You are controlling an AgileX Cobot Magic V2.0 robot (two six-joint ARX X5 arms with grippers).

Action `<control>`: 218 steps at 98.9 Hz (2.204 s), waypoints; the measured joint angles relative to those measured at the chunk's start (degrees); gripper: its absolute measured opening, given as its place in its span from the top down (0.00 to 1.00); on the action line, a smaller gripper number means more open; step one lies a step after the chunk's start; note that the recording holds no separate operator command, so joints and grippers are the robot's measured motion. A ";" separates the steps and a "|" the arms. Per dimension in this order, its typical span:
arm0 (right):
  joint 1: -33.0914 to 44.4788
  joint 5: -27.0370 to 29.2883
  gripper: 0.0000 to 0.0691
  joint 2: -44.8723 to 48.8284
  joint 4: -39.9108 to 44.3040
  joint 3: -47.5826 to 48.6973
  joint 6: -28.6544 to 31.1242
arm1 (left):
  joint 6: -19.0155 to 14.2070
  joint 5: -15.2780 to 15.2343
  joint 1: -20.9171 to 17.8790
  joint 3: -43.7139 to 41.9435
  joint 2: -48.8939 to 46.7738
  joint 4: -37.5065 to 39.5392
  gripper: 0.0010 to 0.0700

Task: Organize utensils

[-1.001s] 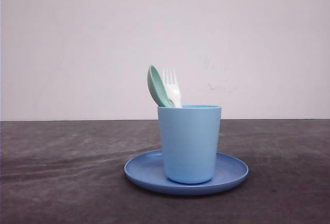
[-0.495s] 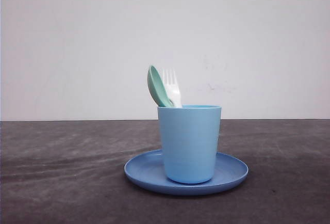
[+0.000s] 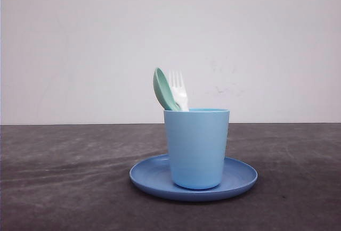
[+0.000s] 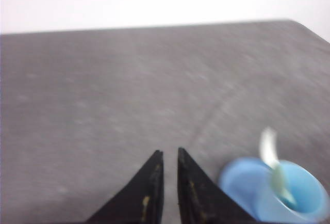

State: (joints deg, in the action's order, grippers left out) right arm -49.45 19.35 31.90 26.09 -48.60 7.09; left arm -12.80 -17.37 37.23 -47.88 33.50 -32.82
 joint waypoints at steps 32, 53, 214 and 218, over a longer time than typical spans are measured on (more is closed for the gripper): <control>0.00 0.00 0.99 0.00 0.00 0.00 0.00 | 6.34 14.32 -27.91 16.35 -10.64 8.41 0.98; 0.00 0.00 0.99 0.00 0.00 0.00 0.00 | 8.04 14.34 -33.51 28.30 -21.29 12.46 0.98; 1.07 1.16 0.99 0.00 -1.40 0.04 -2.12 | 7.63 11.34 -33.64 43.93 -33.20 16.41 0.98; 2.78 1.42 0.99 0.00 -2.58 0.04 -2.86 | 7.65 11.32 -33.64 43.93 -33.20 16.41 0.98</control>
State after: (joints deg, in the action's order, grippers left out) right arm -46.68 20.78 31.90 23.51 -48.56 4.23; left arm -5.15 -6.04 3.60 -3.95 0.30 -16.40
